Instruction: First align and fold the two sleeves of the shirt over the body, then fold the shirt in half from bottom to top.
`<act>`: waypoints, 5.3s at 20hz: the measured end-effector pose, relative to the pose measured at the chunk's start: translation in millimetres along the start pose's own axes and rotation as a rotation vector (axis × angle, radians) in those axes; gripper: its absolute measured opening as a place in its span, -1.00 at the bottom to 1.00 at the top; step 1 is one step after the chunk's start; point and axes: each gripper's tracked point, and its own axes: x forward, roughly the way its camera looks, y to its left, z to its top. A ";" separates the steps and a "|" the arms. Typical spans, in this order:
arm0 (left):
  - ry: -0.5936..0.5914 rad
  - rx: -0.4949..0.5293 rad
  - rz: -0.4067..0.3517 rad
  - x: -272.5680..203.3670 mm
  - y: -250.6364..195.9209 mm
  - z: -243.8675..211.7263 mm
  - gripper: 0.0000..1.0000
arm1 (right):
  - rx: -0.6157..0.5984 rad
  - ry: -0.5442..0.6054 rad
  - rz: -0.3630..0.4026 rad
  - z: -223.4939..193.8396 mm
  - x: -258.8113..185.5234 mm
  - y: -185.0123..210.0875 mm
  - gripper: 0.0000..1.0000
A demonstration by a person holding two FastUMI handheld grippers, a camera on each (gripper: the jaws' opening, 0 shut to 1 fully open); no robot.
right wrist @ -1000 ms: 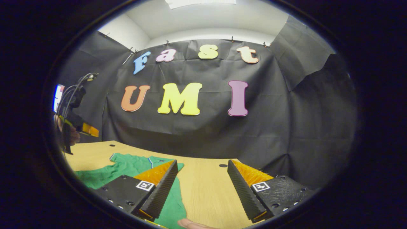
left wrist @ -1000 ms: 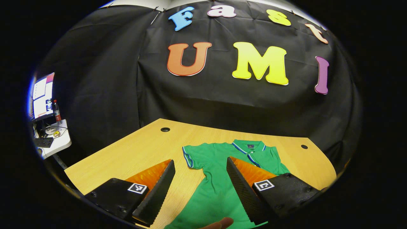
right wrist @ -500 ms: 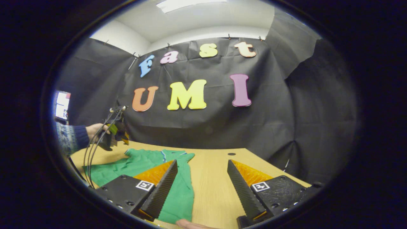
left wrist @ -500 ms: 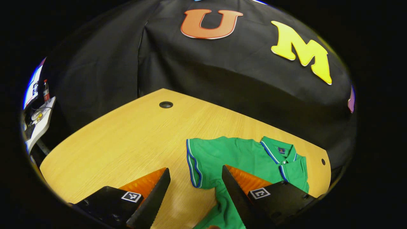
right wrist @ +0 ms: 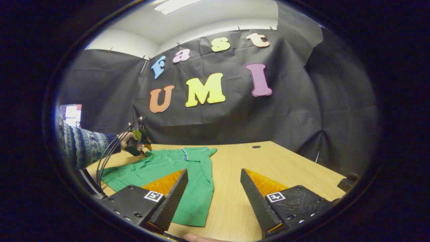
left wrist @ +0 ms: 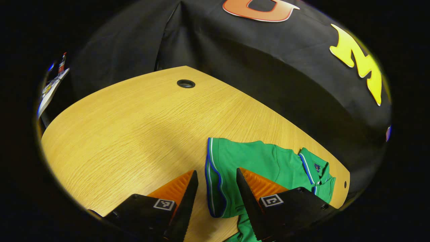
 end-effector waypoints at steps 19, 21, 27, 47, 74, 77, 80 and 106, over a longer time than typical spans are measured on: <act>-0.045 0.469 0.124 -13.5 -74.8 -9.6 -0.88 | 0.056 0.040 -0.024 -14.2 1.7 -7.7 0.91; -0.055 0.540 0.094 -19.2 -108.5 -25.4 -0.88 | 0.047 0.045 -0.027 -16.0 0.7 -5.6 0.92; -0.081 0.573 -0.156 -62.7 -224.4 -82.3 -0.12 | 0.015 0.038 -0.032 -12.4 -9.0 2.4 0.92; -0.372 0.561 -0.273 -280.8 -109.2 -102.6 1.00 | -0.115 -0.067 -0.042 19.9 -87.6 53.9 0.91; -0.264 0.629 -0.196 -259.2 70.5 -230.0 0.49 | -0.021 0.329 -0.114 -86.6 -31.7 57.2 0.59; -0.284 0.691 -0.191 -260.3 62.7 -232.7 -0.50 | -0.012 0.324 -0.028 -90.5 -23.0 74.7 -0.35; -0.294 0.685 -0.217 -260.2 50.8 -231.1 -0.80 | 0.011 0.338 -0.028 -87.9 -17.0 72.8 -0.82; -0.588 0.521 -0.399 -101.2 -129.2 -7.8 -0.84 | -0.062 0.019 -0.194 55.9 307.4 41.7 -0.98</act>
